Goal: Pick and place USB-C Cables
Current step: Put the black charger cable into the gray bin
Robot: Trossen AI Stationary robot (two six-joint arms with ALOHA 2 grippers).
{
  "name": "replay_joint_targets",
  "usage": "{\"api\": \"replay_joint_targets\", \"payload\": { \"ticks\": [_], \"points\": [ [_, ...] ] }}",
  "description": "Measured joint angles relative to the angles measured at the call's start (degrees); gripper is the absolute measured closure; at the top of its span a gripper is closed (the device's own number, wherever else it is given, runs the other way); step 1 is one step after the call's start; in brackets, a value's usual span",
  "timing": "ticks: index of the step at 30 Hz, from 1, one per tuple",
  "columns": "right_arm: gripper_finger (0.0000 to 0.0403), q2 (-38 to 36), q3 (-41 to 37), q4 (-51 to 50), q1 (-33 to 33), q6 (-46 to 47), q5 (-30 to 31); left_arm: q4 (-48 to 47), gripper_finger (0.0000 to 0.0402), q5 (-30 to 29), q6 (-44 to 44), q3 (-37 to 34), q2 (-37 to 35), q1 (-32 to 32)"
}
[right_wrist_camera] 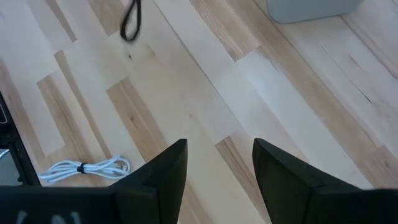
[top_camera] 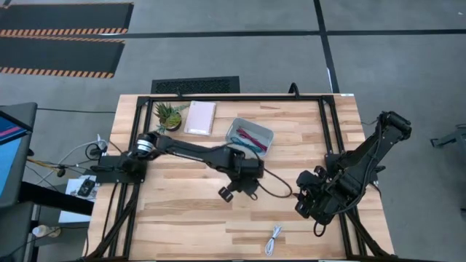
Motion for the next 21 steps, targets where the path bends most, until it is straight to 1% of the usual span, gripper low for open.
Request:
{"api": "replay_joint_targets", "payload": {
  "ticks": [4, 6, 9, 12, 16, 21],
  "points": [
    [0.0198, 0.0, 0.0, 0.0, 0.0, 0.0, 0.0, -1.4, 0.04, 0.2, -2.1, -1.3, -5.5, 1.6],
    [0.0198, 0.0, 0.0, 0.1, 0.0, 0.0, 0.0, -1.5, 0.04, 0.3, -2.7, -4.0, -8.9, 2.6],
    [0.0198, 0.0, 0.0, 0.0, 0.0, 0.0, 0.1, -1.0, 0.04, -1.0, -3.8, -10.2, -15.0, 4.4],
    [0.0198, 0.0, 0.0, 0.1, 0.0, 0.0, 1.5, 2.7, 0.0401, -2.3, -6.3, -18.9, -22.9, 6.3],
    [0.0198, 0.0, 0.0, 0.1, 0.0, 0.0, 4.1, 11.9, 0.0401, -4.8, -9.9, -33.3, -34.1, 8.2],
    [0.0198, 0.0, 0.0, 0.5, -0.5, 0.0, 10.0, 28.7, 0.0401, -9.1, -14.4, -51.3, -47.2, 9.6]
  ]
}}
